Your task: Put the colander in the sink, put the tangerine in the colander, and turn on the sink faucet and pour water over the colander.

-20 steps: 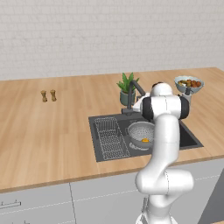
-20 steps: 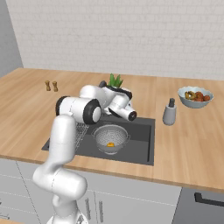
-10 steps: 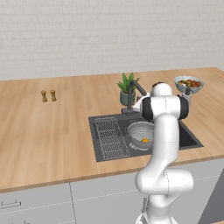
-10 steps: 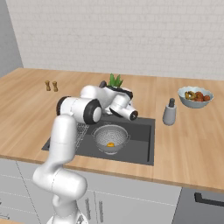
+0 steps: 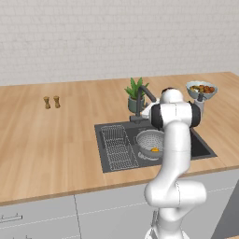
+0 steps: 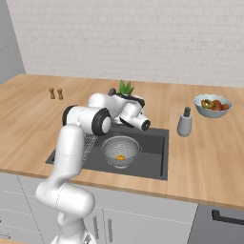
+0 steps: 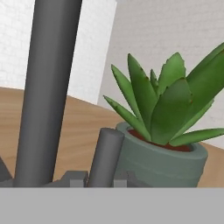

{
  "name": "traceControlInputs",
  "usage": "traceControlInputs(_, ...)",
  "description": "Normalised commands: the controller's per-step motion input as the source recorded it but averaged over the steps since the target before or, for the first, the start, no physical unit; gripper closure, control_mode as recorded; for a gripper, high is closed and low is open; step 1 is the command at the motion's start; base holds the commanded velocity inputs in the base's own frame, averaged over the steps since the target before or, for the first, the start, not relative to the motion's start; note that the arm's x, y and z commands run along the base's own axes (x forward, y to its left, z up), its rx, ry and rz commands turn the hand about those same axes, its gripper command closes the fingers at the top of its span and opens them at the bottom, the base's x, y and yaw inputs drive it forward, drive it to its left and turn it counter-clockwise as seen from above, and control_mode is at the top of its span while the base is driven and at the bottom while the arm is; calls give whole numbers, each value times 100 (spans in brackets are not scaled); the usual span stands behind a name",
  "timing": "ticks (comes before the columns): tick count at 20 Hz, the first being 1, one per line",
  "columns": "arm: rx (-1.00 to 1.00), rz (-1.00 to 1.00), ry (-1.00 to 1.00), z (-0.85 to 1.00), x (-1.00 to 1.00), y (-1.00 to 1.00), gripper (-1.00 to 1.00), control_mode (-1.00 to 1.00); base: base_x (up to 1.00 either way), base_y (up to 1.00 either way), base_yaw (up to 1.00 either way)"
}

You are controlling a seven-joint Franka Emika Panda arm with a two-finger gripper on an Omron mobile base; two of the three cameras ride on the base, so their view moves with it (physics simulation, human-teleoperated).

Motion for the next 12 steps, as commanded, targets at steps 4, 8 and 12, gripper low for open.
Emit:
traceControlInputs(4,0,0,0,0,13,-1,100,-100,0,0,0)
traceControlInputs(8,0,0,0,0,12,-16,100,-100,0,0,0)
traceControlInputs(12,0,-4,0,0,13,-21,100,-100,0,0,0)
